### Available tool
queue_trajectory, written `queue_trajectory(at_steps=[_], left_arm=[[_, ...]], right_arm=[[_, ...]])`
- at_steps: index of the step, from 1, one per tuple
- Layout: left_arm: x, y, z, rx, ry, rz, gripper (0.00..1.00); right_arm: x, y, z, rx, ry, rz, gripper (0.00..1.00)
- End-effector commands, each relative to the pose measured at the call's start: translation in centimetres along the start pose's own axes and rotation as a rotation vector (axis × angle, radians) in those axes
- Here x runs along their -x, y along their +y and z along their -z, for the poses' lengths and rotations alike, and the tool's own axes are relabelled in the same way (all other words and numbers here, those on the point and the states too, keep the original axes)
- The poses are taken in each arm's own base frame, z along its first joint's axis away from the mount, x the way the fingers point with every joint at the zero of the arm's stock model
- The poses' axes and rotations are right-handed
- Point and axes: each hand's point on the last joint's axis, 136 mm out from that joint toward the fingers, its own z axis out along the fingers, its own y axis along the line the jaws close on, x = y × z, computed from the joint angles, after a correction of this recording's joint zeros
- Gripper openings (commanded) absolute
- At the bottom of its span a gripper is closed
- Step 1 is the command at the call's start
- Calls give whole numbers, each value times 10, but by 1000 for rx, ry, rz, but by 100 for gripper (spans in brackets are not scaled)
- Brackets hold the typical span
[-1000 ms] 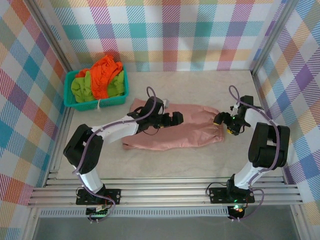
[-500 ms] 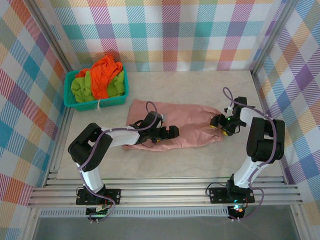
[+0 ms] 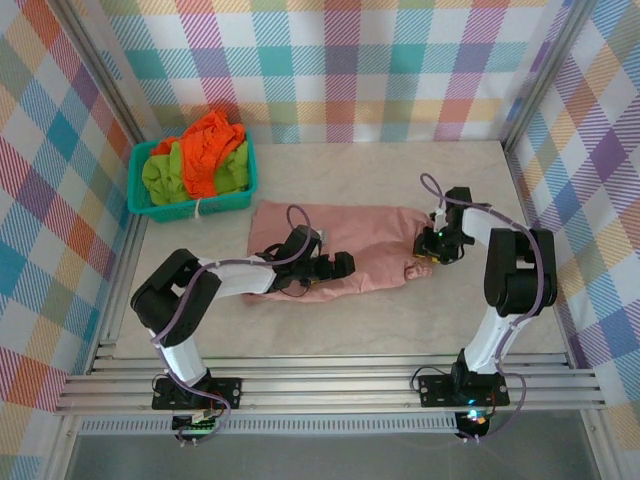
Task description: Fold and stack the shorts
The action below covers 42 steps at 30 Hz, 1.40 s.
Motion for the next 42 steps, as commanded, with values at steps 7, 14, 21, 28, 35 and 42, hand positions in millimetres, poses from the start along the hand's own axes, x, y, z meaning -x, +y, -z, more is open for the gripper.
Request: queue_trajectory(at_steps=[7, 14, 21, 28, 35, 42], left_arm=[[31, -1, 67, 67, -123, -37, 100], [55, 17, 132, 132, -238, -31, 100], [49, 31, 140, 147, -252, -9, 100], [43, 45, 136, 181, -232, 24, 100], [35, 47, 123, 155, -181, 47, 100], [30, 40, 114, 95, -148, 72, 100]], right_arm=[[-1, -28, -2, -186, 45, 71, 0], [17, -14, 55, -292, -43, 176, 0], [27, 28, 118, -318, -162, 265, 0], [36, 34, 168, -474, -213, 339, 0], [49, 31, 210, -685, -258, 432, 0], [64, 39, 237, -855, -289, 521, 0]])
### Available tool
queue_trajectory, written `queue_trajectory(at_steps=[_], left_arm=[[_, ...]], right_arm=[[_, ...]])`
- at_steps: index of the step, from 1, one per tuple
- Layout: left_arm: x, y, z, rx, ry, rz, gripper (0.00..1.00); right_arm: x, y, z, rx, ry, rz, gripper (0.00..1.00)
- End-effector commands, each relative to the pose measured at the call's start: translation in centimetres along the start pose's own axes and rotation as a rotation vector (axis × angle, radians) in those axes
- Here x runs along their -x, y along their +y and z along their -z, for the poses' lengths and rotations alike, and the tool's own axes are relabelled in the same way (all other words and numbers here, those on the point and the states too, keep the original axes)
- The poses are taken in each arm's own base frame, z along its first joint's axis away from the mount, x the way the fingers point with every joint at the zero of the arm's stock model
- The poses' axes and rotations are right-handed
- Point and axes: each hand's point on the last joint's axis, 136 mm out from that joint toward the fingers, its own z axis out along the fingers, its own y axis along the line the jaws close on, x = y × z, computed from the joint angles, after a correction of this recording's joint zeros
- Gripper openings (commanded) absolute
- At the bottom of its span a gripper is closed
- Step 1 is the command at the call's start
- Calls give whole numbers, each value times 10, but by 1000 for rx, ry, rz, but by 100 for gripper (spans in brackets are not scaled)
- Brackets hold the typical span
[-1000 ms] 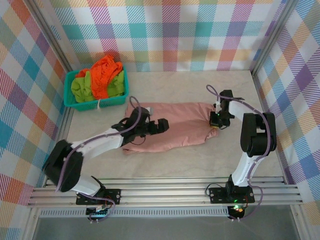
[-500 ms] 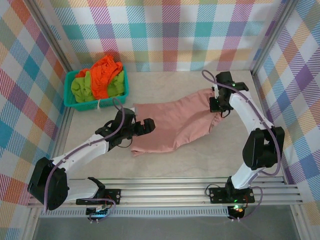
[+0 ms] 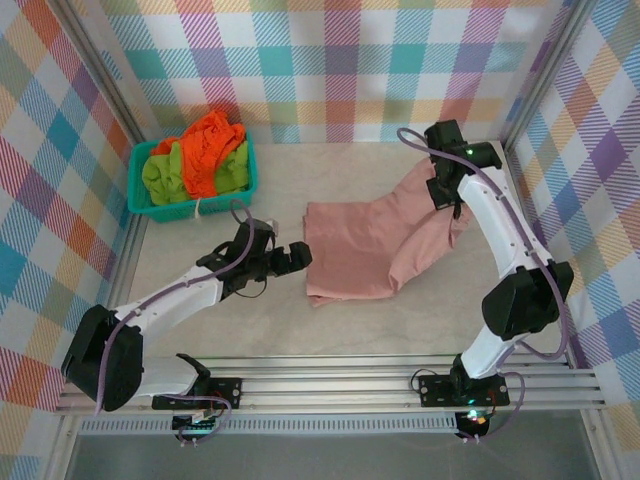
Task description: Fold and stack the shorts
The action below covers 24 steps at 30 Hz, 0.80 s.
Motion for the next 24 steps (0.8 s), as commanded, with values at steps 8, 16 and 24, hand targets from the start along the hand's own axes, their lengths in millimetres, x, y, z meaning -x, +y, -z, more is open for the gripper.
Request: queue_trajectory(at_steps=[8, 16, 24], left_arm=[[-14, -13, -21, -110, 65, 60, 99], [-35, -21, -59, -109, 146, 92, 86], [-56, -25, -89, -102, 213, 86, 53]], right_arm=[[17, 38, 12, -154, 38, 176, 0], [26, 93, 18, -140, 48, 263, 0], [31, 131, 23, -129, 55, 310, 0]])
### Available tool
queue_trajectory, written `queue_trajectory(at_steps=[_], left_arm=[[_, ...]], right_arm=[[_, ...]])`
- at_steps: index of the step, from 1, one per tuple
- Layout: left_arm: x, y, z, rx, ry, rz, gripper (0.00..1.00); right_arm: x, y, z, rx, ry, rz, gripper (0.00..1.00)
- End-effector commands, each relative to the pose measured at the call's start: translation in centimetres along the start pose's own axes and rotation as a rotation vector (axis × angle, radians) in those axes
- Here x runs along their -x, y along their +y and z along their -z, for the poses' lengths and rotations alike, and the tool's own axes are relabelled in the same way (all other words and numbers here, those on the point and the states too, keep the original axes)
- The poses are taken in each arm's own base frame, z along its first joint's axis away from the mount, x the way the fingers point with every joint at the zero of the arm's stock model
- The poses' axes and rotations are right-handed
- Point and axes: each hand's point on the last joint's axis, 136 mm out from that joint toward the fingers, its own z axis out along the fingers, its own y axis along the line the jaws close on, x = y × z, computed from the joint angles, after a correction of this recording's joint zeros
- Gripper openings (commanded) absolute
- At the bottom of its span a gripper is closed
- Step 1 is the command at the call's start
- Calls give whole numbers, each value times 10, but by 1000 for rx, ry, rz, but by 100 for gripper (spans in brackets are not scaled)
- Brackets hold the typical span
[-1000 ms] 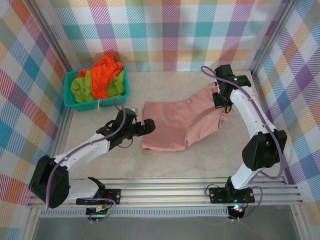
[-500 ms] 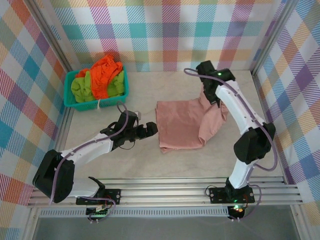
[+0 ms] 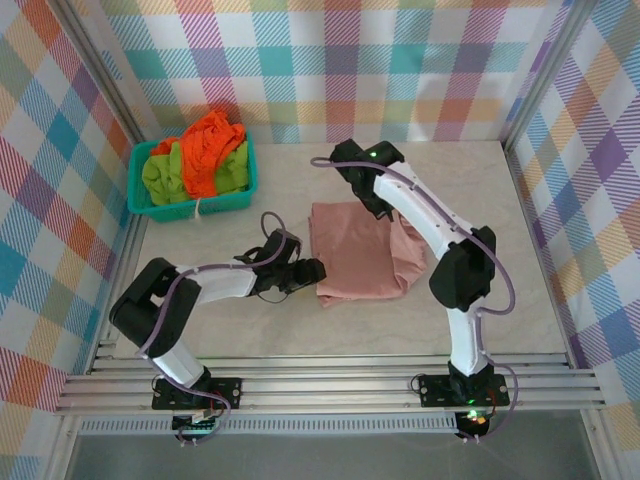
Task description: Fold and stack the shorts
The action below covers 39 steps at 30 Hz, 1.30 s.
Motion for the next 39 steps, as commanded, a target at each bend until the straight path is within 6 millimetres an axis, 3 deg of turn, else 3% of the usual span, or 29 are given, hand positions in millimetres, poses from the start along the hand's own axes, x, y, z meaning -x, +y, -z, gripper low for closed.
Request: queue_trajectory(at_steps=[1, 5, 7, 17, 26, 30, 33, 34, 35, 36, 39], left_arm=[[0, -20, -9, -56, 1, -13, 48], [-7, -17, -19, -46, 21, -4, 25], [-11, -16, -24, -43, 31, -1, 20], [-20, -10, -36, -24, 47, 7, 17], [-21, -8, -37, -19, 41, 19, 18], [-19, -11, -33, -32, 21, 29, 26], [-13, -14, -19, -46, -35, 51, 45], [-11, -14, -13, -45, -48, 57, 50], [-10, -14, -5, -38, -67, 63, 64], [-9, -14, 3, -36, -85, 71, 72], [-8, -11, 31, -33, -135, 89, 84]], right_arm=[[-1, 6, 8, -21, 23, -5, 0], [5, 26, 14, 2, 27, 3, 0], [8, 37, 16, 17, 28, 9, 0], [17, 108, 29, 190, 47, 1, 0], [29, 172, 34, 472, 82, -110, 4], [36, 199, 42, 619, 90, -127, 32], [53, 203, 69, 807, 55, -193, 52], [59, 196, 78, 861, 35, -226, 55], [66, 186, 88, 910, 11, -264, 57], [72, 172, 99, 957, -22, -306, 59], [83, 125, 126, 1048, -142, -405, 71]])
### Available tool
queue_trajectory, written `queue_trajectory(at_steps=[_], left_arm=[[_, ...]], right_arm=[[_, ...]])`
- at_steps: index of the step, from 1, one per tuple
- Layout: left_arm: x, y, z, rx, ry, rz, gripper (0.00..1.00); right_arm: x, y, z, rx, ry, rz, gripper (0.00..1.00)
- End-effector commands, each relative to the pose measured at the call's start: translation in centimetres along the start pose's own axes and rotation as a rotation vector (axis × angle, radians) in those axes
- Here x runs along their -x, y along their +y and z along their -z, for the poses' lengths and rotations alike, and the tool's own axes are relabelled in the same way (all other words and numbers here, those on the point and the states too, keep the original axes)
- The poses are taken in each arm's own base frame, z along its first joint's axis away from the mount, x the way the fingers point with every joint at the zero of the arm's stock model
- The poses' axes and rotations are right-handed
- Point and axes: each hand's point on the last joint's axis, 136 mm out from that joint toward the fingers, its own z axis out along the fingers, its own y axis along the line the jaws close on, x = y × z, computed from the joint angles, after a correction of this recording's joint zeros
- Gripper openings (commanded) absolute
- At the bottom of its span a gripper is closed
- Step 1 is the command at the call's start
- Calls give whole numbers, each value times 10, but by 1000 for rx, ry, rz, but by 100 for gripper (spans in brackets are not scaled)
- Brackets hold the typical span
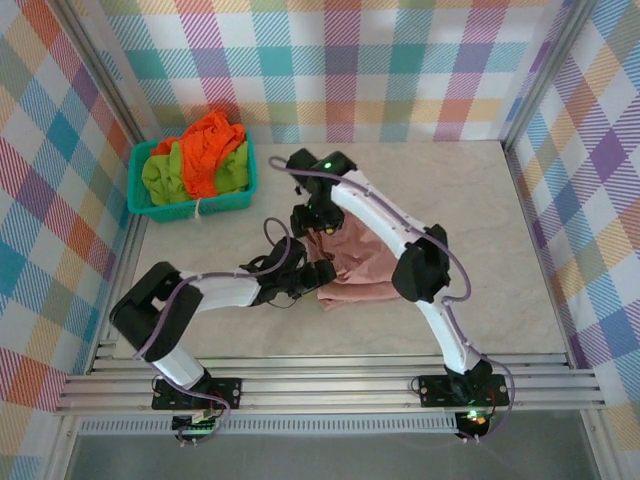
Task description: Fold and stack the shorts
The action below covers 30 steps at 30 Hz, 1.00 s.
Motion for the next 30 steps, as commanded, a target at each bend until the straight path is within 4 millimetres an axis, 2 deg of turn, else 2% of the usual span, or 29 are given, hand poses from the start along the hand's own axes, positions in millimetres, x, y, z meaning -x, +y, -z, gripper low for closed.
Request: queue_trajectory(at_steps=[1, 3, 5, 8, 11, 13, 16, 23, 27, 30], left_arm=[[4, 6, 34, 31, -78, 30, 86], [12, -4, 59, 17, -119, 9, 92], [24, -21, 82, -20, -144, -16, 98], [52, -49, 106, -94, -147, -33, 98], [80, -71, 112, -127, -136, -60, 94], [91, -77, 103, -105, -96, -81, 91], [105, -83, 79, -105, -47, -74, 84], [126, -85, 20, -91, 32, -57, 74], [133, -74, -4, -49, 42, -50, 71], [133, -54, -21, 8, 54, -45, 70]], right_arm=[[27, 10, 100, 249, -230, -64, 75], [23, 3, 115, 289, -285, -76, 84], [13, -2, 121, 347, -314, -96, 86], [-4, -16, 115, 467, -334, -174, 86], [-22, -37, 102, 524, -352, -250, 88], [-35, -50, 89, 528, -340, -286, 88], [-53, -64, 68, 530, -294, -336, 89], [-74, -88, 23, 545, -230, -443, 89], [-85, -99, -5, 516, -176, -490, 89], [-98, -108, -25, 490, -127, -527, 89]])
